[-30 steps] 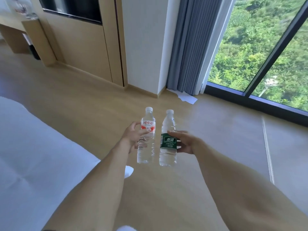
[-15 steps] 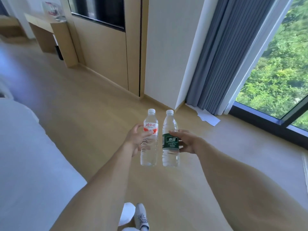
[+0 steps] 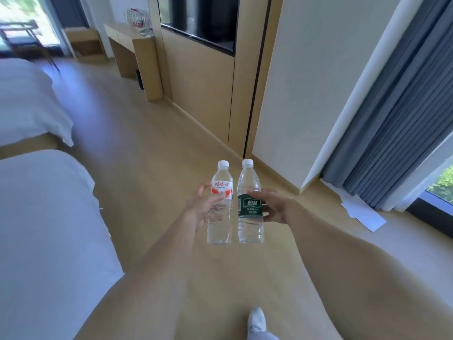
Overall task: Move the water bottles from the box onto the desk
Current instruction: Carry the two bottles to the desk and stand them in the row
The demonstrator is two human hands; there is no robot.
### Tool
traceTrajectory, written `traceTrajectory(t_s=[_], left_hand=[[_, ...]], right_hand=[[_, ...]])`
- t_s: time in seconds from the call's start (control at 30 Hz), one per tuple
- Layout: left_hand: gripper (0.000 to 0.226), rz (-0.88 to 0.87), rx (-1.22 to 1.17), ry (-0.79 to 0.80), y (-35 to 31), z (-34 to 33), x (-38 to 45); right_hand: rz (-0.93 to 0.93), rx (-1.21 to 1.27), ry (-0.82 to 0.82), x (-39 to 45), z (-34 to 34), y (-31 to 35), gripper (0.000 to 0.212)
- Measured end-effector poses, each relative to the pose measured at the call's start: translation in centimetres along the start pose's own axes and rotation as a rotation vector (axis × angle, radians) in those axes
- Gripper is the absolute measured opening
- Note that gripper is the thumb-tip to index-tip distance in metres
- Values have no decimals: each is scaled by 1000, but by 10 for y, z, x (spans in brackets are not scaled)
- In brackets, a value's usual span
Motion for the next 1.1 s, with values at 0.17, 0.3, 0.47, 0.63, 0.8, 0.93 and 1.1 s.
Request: traceTrajectory(t_s=[0.17,0.3,0.47,0.63,0.8,0.93,1.1], left_hand=[[48,5,-47,-65,-23,26,65],[49,-13,-77,-147,-49,44,119],[51,-5,-168,-258,-79,70,190],[47,-24,-217,-315,-106,96,250],[52,-31,-227,-336,-122,126,300],[50,-18,-220,-348,-128,157,342],[53,1,-217,-369,-143,217,408]], right_hand=[[-32,-44,85,77,-22,43,37],[-53,-79,167,142,-38,82,33],[-102,-114,249,221,-56,141,32],[-109,-168,318,288,-77,197,32],[-116,-199,377,345,-107,229,34],[-128,-216,397,391,-136,246,39],[-123,-252,400,463,-192,272,41]])
Point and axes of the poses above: each hand's wrist, its own x-axis towards the middle knuckle, its own z-axis out of the back of the hand, y = z × x, the point moved 6 cm from there along x, towards the middle knuckle, and after that the axes turned 15 degrees about x, right-handed, at the moved point
